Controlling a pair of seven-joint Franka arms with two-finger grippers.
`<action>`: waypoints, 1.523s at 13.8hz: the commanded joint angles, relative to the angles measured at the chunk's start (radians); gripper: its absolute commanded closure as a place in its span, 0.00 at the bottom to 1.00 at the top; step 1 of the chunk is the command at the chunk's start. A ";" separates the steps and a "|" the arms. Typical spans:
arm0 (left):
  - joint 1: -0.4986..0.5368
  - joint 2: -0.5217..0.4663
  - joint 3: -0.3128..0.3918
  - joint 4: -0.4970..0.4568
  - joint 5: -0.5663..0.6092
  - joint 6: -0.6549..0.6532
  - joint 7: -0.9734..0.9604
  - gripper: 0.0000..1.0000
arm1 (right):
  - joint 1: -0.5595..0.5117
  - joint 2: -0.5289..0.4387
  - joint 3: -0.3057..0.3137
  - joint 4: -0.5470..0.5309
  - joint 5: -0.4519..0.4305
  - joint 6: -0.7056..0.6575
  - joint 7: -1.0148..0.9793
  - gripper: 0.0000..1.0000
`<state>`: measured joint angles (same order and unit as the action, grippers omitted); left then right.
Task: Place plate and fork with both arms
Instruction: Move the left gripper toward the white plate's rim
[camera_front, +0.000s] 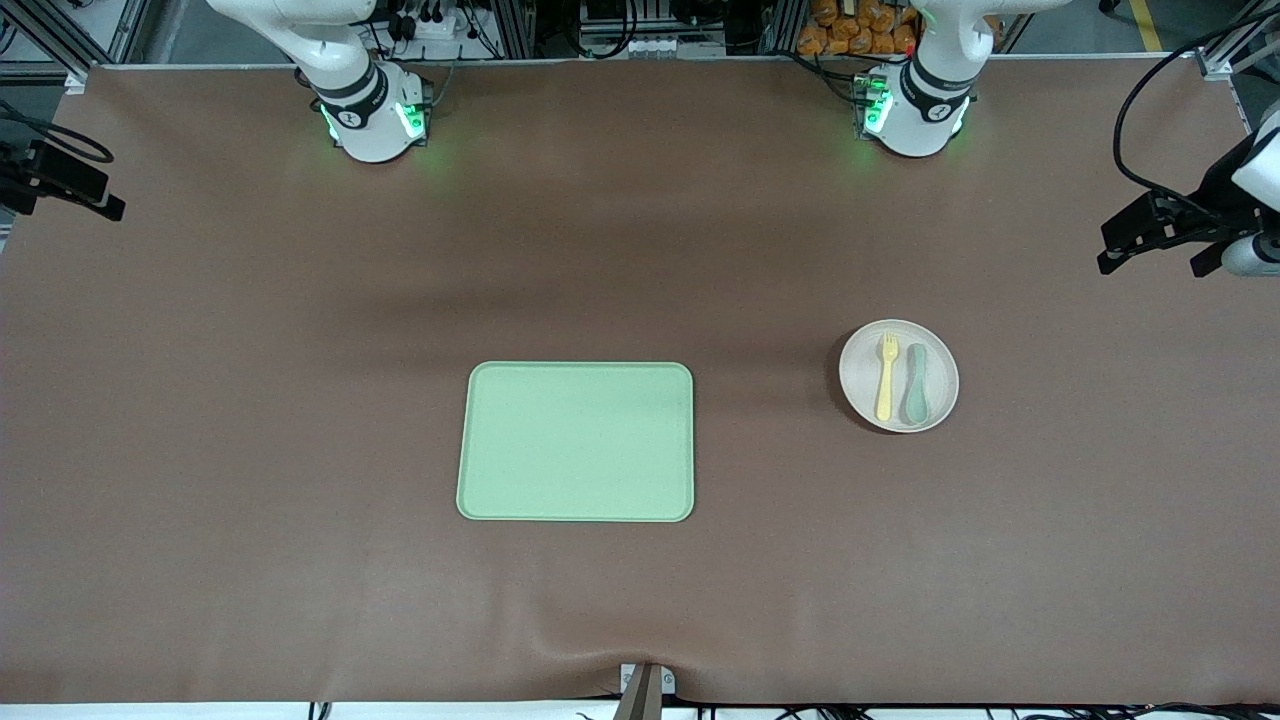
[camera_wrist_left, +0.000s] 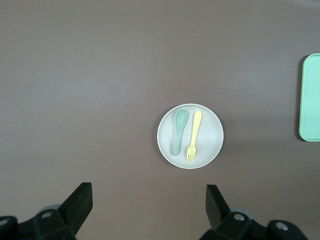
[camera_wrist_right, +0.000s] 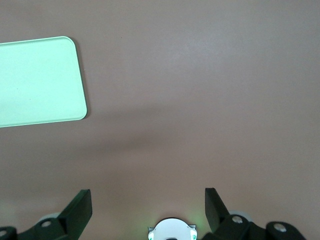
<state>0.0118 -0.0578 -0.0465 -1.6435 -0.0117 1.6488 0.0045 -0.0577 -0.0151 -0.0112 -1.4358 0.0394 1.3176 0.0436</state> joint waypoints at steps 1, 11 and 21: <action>0.004 0.012 0.002 0.017 0.006 -0.023 -0.014 0.00 | -0.004 -0.019 0.000 -0.015 0.008 -0.001 0.012 0.00; 0.034 0.153 0.004 0.022 0.019 -0.009 -0.011 0.00 | -0.004 -0.019 0.000 -0.015 0.008 -0.003 0.012 0.00; 0.091 0.400 0.005 0.008 0.044 0.155 0.020 0.00 | -0.004 -0.017 0.000 -0.015 0.008 -0.003 0.013 0.00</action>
<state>0.1050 0.3039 -0.0373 -1.6477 0.0061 1.7727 0.0202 -0.0577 -0.0151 -0.0114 -1.4360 0.0394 1.3168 0.0437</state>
